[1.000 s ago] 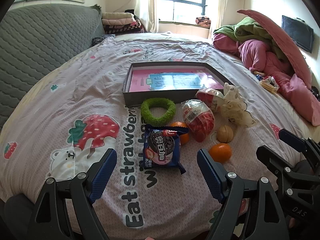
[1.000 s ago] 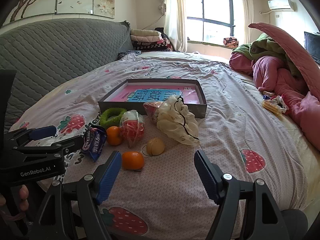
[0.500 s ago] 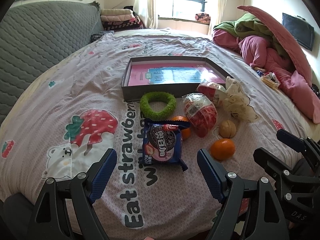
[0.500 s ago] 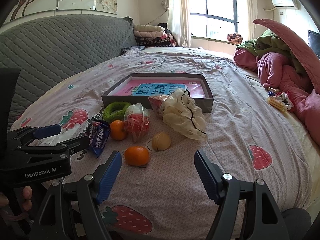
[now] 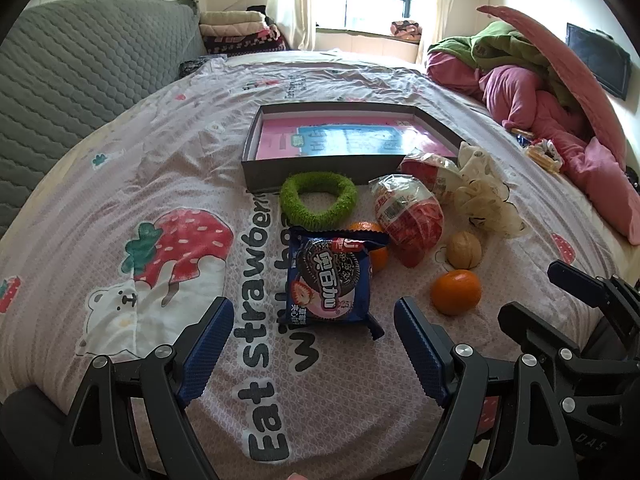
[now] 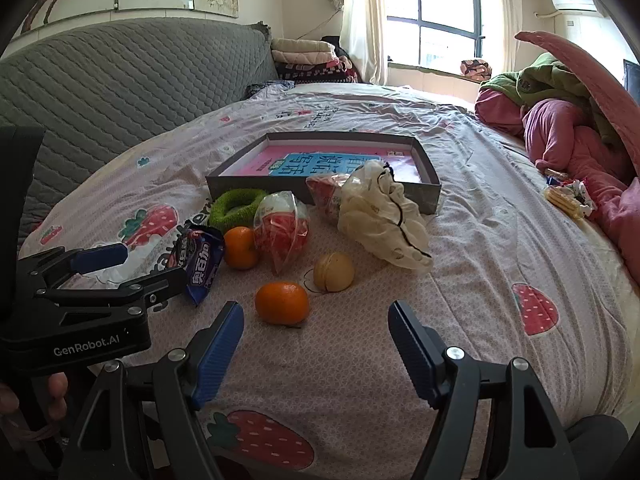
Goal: Organize objects
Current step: 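Move both tools toward the items on the bed, then grasp the cookie packet with the left tool while the right tool grasps a mandarin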
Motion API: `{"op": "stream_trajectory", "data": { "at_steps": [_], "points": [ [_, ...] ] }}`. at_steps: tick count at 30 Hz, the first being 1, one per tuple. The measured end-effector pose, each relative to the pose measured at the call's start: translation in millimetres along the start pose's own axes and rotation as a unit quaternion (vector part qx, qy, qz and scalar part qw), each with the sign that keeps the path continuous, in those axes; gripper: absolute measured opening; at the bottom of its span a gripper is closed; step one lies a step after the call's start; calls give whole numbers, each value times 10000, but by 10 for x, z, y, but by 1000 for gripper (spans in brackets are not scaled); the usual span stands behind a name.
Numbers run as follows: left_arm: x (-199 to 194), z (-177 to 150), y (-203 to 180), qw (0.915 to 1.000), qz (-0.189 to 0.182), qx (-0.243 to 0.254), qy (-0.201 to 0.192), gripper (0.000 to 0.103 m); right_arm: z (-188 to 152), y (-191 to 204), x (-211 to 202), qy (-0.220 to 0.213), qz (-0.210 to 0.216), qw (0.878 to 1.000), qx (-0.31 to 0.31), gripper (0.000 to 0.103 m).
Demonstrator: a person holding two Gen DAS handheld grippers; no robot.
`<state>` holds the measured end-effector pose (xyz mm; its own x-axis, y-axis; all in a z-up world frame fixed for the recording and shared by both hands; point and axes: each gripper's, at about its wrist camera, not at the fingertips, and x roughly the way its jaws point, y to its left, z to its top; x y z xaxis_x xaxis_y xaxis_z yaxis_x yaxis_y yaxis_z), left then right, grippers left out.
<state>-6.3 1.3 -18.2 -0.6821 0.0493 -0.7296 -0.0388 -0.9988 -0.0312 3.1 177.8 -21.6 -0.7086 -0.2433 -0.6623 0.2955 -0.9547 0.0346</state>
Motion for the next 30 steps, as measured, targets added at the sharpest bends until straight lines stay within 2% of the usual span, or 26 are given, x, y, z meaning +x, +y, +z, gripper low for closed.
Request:
{"op": "stream_trajectory", "data": {
  "at_steps": [24, 30],
  "points": [
    [289, 78, 61, 9999, 3, -129, 115, 83, -20, 57, 361, 430, 235, 9987, 119, 73],
    [381, 96, 94, 9996, -49, -161, 218, 83, -22, 95, 462, 494, 134, 9987, 84, 67]
  ]
}}
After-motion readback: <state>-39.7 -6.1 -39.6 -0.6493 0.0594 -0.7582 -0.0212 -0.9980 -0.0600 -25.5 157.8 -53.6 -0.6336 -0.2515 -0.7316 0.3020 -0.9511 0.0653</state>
